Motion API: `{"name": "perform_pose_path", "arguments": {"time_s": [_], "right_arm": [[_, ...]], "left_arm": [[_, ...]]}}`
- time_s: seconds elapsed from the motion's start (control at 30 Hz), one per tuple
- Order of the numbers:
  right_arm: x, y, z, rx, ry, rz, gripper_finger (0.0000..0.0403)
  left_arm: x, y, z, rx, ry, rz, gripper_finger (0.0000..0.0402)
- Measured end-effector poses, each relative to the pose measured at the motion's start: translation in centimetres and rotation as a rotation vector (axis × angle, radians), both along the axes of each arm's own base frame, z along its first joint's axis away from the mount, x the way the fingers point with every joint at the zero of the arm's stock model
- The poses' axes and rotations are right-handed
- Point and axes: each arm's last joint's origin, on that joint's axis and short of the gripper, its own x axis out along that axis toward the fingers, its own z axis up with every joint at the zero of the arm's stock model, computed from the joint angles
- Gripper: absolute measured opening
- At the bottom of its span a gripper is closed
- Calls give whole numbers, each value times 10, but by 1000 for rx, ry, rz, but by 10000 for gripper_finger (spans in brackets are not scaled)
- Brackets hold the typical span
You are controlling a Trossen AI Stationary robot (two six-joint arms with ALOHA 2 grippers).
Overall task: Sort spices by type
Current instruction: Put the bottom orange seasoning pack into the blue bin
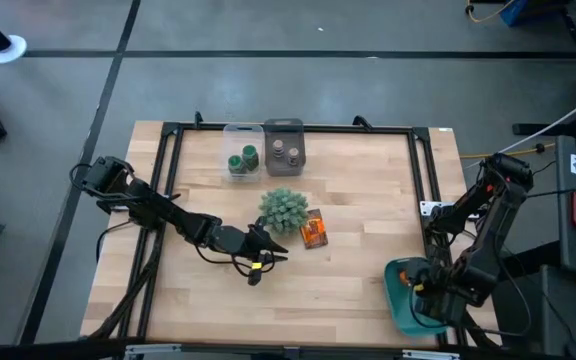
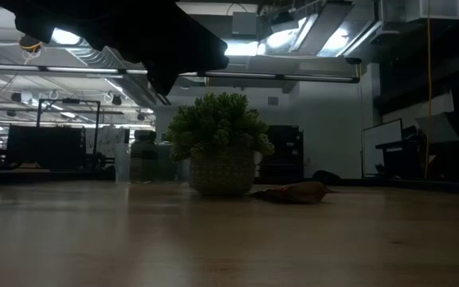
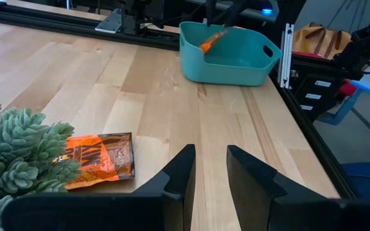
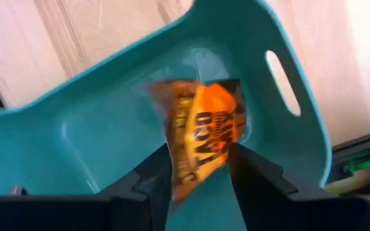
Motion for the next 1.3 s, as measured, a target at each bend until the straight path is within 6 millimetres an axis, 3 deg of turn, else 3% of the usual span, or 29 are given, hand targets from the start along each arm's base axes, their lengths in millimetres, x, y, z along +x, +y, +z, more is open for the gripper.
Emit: {"name": "perform_pose_path", "arguments": {"time_s": [0.23,0.83,1.3], "right_arm": [[-2,-5,14,-75,6,-18,150],[-10,-24,17,-261,69,-155,150],[-11,-27,18,-287,79,-155,150]], "left_arm": [[0,0,0,0,0,0,75],[0,0,0,0,1,0,75],[0,0,0,0,1,0,75]]}}
